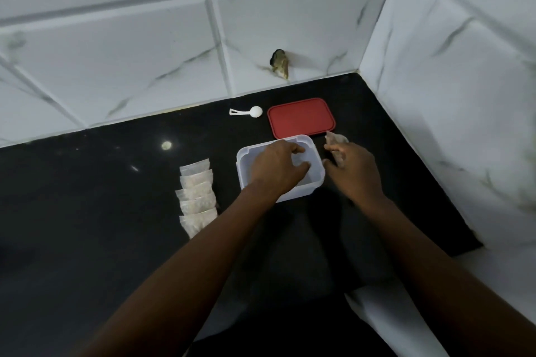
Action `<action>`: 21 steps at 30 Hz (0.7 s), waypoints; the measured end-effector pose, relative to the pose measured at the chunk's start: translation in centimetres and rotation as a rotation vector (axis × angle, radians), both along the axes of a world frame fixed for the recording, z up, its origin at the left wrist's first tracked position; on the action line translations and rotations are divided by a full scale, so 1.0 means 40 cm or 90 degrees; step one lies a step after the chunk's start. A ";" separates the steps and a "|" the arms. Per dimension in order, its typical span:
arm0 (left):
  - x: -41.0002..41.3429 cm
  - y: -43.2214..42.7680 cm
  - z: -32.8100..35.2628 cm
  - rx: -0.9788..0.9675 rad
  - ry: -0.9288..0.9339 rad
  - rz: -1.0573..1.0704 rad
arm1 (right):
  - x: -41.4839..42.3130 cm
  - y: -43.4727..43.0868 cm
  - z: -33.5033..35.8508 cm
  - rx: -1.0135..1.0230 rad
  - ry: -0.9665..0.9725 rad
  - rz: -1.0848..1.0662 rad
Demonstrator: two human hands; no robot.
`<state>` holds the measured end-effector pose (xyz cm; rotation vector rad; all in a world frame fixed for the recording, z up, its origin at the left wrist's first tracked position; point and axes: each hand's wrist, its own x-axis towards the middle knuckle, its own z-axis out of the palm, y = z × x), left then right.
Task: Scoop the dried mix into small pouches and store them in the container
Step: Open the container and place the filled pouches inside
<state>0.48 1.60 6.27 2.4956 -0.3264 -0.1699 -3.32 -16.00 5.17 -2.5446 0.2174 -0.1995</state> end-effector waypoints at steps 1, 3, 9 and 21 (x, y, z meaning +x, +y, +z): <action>0.007 -0.019 -0.001 0.006 0.000 -0.011 | 0.000 -0.018 -0.002 -0.007 0.013 -0.021; 0.021 -0.058 0.005 0.023 -0.011 -0.029 | 0.000 -0.056 -0.007 -0.011 0.030 -0.056; 0.073 -0.169 -0.002 0.085 -0.071 -0.162 | -0.006 -0.158 -0.057 0.016 0.034 -0.078; 0.209 -0.337 -0.076 0.323 -0.028 -0.447 | -0.011 -0.186 -0.157 0.019 0.198 -0.112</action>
